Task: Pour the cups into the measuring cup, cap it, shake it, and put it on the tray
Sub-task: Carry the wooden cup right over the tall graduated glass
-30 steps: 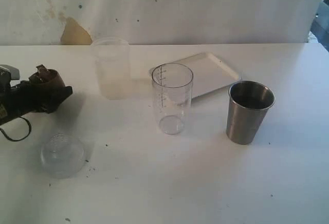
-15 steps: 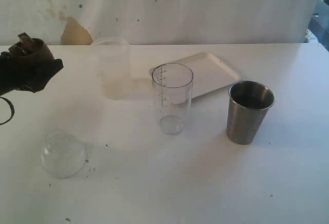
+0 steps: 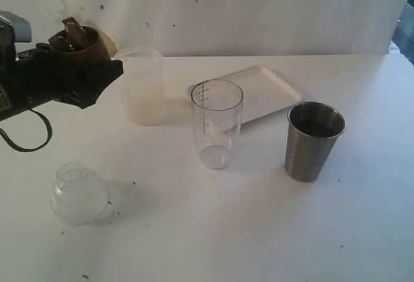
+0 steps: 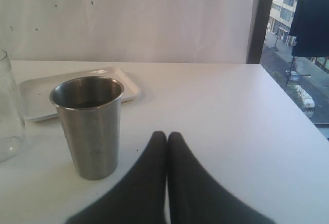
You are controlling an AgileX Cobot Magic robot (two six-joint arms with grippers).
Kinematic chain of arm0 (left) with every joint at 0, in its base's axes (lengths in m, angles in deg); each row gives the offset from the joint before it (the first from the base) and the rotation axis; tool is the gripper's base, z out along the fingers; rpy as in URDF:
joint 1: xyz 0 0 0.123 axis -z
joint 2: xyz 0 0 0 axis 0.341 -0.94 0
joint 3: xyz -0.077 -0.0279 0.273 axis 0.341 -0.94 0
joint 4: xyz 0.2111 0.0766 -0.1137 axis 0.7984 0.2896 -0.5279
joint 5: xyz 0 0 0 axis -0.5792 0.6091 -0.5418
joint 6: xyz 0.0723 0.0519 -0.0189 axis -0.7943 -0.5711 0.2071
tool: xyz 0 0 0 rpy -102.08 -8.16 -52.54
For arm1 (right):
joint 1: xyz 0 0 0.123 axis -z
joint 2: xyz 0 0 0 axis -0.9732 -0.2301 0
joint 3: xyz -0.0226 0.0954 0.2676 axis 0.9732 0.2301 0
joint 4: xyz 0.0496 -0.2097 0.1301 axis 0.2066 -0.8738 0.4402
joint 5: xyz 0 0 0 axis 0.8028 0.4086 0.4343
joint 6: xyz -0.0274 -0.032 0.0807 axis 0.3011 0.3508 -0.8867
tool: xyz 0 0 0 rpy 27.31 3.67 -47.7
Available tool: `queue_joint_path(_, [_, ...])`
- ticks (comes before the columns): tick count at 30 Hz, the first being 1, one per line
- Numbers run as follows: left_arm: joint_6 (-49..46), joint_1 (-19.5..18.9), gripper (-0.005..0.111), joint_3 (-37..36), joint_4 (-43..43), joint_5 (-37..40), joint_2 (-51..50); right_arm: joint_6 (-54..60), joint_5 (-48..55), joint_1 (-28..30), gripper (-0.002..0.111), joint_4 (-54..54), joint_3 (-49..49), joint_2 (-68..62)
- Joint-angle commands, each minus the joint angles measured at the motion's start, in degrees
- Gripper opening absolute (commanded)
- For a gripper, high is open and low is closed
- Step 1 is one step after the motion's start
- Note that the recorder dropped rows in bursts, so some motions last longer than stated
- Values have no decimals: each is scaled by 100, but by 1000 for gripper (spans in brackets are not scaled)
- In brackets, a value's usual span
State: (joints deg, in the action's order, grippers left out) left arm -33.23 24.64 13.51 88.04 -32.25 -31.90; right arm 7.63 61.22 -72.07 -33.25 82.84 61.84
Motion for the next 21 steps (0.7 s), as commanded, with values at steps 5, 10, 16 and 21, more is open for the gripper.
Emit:
queue_joint_path(5, [-49, 1161, 0, 206, -909, 757, 148, -25, -40, 1, 0, -1, 38, 25])
queue_joint_path(10, [-221, 1643, 0, 647, -1042, 1562, 148, -25, -40, 1, 0, -1, 38, 25])
queue_joint_path(16, [-304, 1952, 0, 1417, -1001, 2302, -138, -25, -40, 1, 0, -1, 38, 25])
queue_joint_path(21, [-641, 2000, 0, 2116, -902, 2789, -523, -25, -40, 1, 0, -1, 38, 25])
